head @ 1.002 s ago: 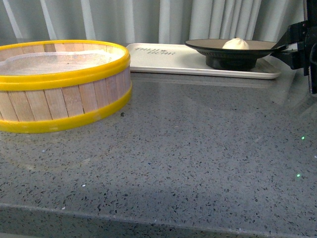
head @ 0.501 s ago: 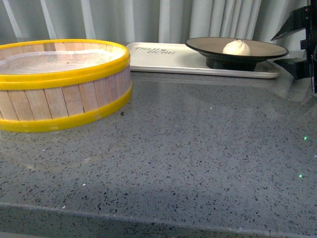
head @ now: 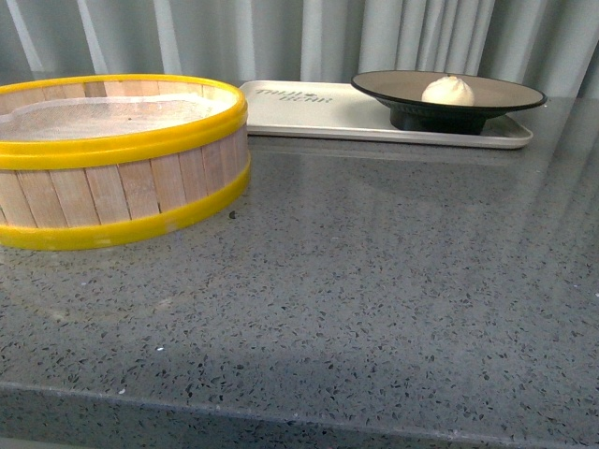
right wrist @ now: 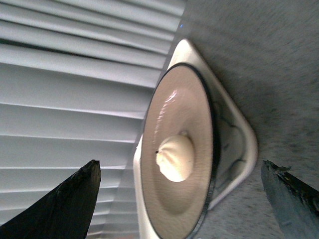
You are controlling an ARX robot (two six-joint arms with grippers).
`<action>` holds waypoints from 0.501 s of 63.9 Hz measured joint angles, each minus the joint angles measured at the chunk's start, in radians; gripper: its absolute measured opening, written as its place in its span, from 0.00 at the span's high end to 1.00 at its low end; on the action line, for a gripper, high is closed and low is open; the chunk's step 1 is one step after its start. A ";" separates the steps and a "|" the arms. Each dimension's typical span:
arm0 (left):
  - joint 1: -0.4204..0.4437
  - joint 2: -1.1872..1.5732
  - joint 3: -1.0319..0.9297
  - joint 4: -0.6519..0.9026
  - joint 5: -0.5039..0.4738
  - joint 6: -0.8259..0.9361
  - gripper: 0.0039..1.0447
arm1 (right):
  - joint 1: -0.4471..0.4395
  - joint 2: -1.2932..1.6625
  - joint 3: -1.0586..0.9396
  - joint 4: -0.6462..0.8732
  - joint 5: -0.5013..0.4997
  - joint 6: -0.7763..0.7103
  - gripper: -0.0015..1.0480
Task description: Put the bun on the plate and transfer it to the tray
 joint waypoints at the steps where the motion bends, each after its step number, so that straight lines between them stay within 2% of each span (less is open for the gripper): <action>1: 0.000 0.000 0.000 0.000 0.000 0.000 0.06 | -0.004 -0.015 -0.014 -0.003 0.014 -0.014 0.08; 7: 0.000 0.000 0.000 0.000 0.000 0.000 0.06 | -0.040 -0.163 -0.143 -0.023 0.143 -0.157 0.08; 9: 0.000 0.000 0.000 0.000 0.000 0.000 0.06 | -0.058 -0.214 -0.196 0.014 0.118 -0.244 0.11; 11: 0.000 0.000 0.000 0.000 0.000 0.000 0.06 | -0.073 -0.265 -0.258 0.093 0.051 -0.336 0.16; 14: 0.000 0.000 0.000 0.000 -0.001 0.000 0.06 | -0.087 -0.354 -0.359 0.205 -0.034 -0.554 0.24; 19: 0.000 0.000 0.000 0.000 0.001 0.000 0.06 | -0.084 -0.515 -0.510 0.240 -0.074 -0.834 0.38; 23: 0.000 0.000 0.000 0.000 0.000 0.000 0.06 | -0.073 -0.633 -0.620 0.207 -0.074 -0.970 0.48; 32: 0.000 0.000 0.000 0.000 0.000 0.000 0.06 | -0.042 -0.792 -0.750 0.166 -0.033 -1.080 0.68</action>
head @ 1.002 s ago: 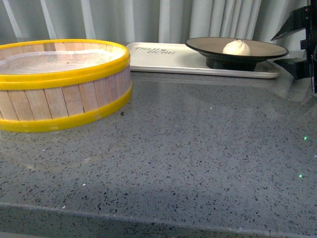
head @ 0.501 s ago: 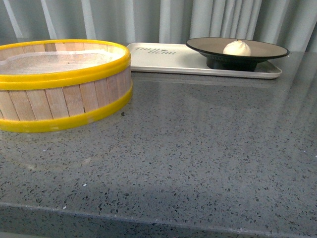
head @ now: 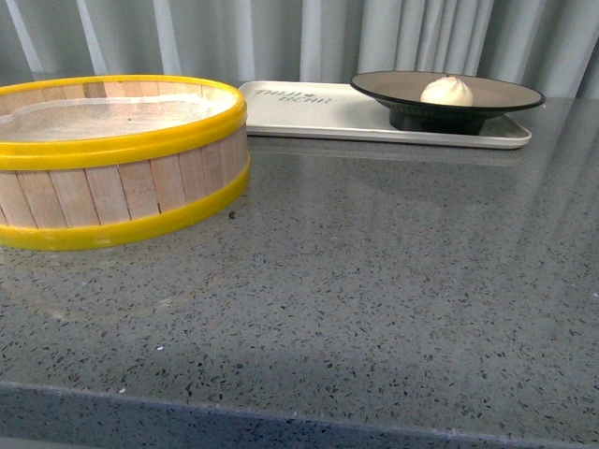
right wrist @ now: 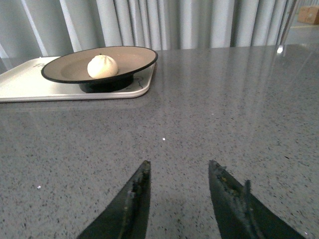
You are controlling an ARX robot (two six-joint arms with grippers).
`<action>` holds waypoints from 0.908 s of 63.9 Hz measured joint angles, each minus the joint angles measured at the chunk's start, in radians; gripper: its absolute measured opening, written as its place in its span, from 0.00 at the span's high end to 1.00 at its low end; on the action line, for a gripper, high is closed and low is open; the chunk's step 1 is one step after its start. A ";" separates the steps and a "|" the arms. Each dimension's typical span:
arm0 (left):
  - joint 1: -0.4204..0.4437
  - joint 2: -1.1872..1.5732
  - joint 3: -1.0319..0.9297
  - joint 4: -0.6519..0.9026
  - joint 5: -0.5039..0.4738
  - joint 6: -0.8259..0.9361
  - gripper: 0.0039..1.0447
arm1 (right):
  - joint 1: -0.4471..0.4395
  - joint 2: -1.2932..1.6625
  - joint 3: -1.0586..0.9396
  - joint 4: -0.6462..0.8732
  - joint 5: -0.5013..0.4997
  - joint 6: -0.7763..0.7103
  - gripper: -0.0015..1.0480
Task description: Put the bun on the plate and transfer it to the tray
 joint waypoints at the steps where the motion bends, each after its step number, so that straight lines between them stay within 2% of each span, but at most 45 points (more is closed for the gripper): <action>1: 0.000 0.000 0.000 0.000 0.000 0.000 0.06 | 0.005 -0.014 -0.008 -0.001 0.007 -0.011 0.72; 12: 0.000 0.000 0.000 0.000 0.000 0.000 0.06 | 0.052 -0.105 -0.061 -0.023 0.052 -0.048 0.99; 19: 0.000 0.000 0.000 0.000 0.000 0.000 0.06 | 0.080 -0.161 -0.095 -0.048 0.077 -0.053 0.98; 24: 0.000 0.000 0.000 0.000 0.000 0.000 0.06 | 0.148 -0.205 -0.116 -0.076 0.174 -0.053 0.98; 32: 0.000 0.000 0.000 0.000 0.000 0.000 0.06 | 0.183 -0.259 -0.132 -0.106 0.172 -0.056 0.98; 58: 0.000 0.000 0.000 0.000 0.000 0.000 0.06 | 0.183 -0.396 -0.194 -0.173 0.178 -0.056 0.98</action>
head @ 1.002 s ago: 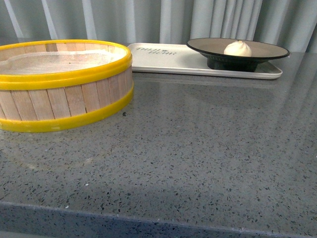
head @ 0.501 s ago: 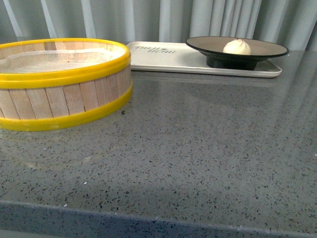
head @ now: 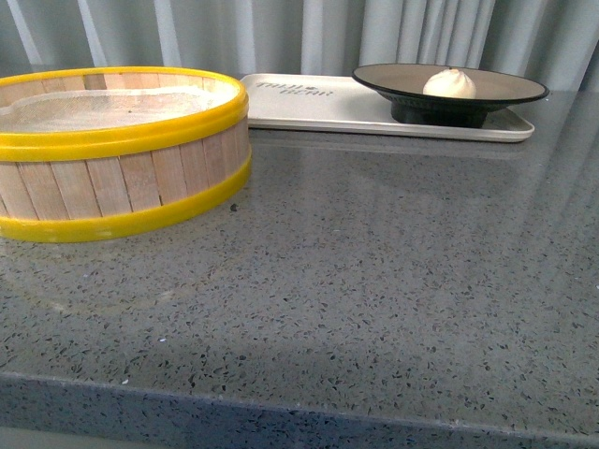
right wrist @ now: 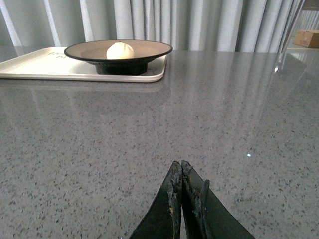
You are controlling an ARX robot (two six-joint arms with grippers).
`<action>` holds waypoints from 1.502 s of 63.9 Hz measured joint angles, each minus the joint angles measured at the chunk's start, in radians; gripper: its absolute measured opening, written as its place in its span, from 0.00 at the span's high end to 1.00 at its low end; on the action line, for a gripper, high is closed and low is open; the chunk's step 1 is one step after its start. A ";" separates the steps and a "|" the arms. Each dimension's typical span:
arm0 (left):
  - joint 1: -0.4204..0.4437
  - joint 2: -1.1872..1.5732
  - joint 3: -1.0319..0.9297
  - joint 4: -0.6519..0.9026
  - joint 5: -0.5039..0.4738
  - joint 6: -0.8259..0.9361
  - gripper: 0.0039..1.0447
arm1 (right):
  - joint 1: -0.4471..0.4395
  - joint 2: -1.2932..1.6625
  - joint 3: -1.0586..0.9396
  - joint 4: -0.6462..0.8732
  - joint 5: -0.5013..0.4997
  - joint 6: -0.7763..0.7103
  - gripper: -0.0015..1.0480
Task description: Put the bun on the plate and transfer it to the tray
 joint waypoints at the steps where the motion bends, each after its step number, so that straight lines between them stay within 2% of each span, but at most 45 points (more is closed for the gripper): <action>1: 0.000 0.000 0.000 0.000 0.000 0.000 0.06 | 0.000 -0.005 0.000 -0.004 0.000 0.000 0.98; 31: 0.000 0.000 0.000 0.000 0.000 0.000 0.06 | 0.000 -0.162 0.000 -0.157 0.000 0.000 0.98; 37: 0.000 0.000 0.000 0.000 0.000 0.000 0.06 | 0.000 -0.300 0.001 -0.326 0.000 0.000 0.98; 53: 0.000 0.000 0.000 0.000 0.000 0.000 0.06 | 0.000 -0.332 0.001 -0.334 0.000 -0.001 0.97; 74: 0.000 0.000 0.000 0.000 0.000 0.000 0.06 | 0.000 -0.332 0.001 -0.334 0.000 -0.001 0.49; 85: 0.000 0.000 0.000 0.000 0.000 0.000 0.06 | 0.000 -0.332 0.001 -0.334 0.000 -0.001 0.10; 88: 0.000 0.000 0.000 0.000 0.000 0.000 0.06 | 0.000 -0.332 0.001 -0.334 0.000 0.000 0.06; 96: 0.000 0.000 0.000 0.000 0.000 0.000 0.06 | 0.000 -0.332 0.001 -0.334 0.000 0.000 0.08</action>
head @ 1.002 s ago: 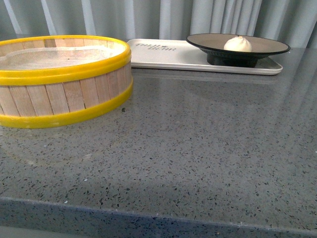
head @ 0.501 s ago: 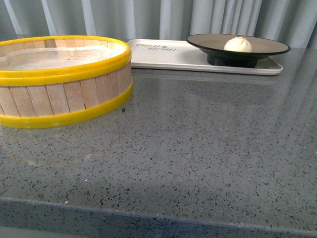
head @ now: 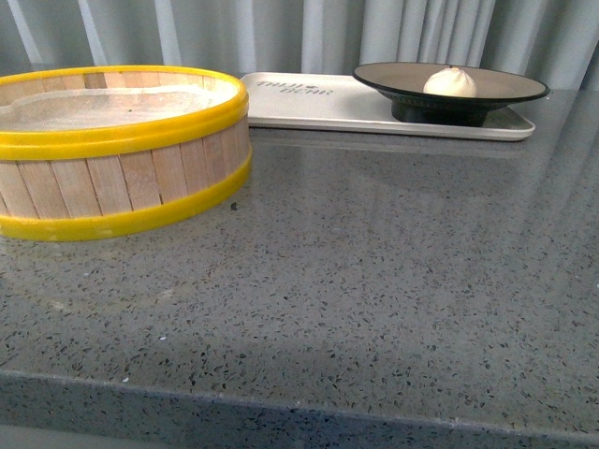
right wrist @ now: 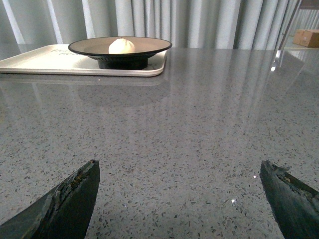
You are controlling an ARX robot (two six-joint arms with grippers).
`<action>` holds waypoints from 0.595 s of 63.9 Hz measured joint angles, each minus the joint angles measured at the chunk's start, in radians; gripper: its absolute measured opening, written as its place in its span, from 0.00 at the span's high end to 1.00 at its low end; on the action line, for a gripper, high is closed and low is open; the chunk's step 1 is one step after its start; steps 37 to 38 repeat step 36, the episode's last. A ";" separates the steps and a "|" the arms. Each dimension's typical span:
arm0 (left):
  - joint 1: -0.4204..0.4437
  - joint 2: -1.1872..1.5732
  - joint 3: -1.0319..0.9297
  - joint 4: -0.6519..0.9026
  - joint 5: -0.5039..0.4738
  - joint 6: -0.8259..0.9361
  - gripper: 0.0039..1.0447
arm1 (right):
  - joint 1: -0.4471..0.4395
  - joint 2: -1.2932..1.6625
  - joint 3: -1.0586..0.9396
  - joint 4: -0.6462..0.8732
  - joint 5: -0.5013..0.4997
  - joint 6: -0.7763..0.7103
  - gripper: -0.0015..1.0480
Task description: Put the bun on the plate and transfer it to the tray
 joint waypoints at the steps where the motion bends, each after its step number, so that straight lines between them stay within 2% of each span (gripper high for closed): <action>1: 0.000 0.000 0.000 0.000 0.000 0.000 0.06 | 0.000 0.000 0.000 0.000 0.000 0.000 0.08; 38: 0.000 0.000 0.000 0.000 0.000 0.000 0.06 | 0.000 0.000 0.000 0.000 0.000 0.000 0.08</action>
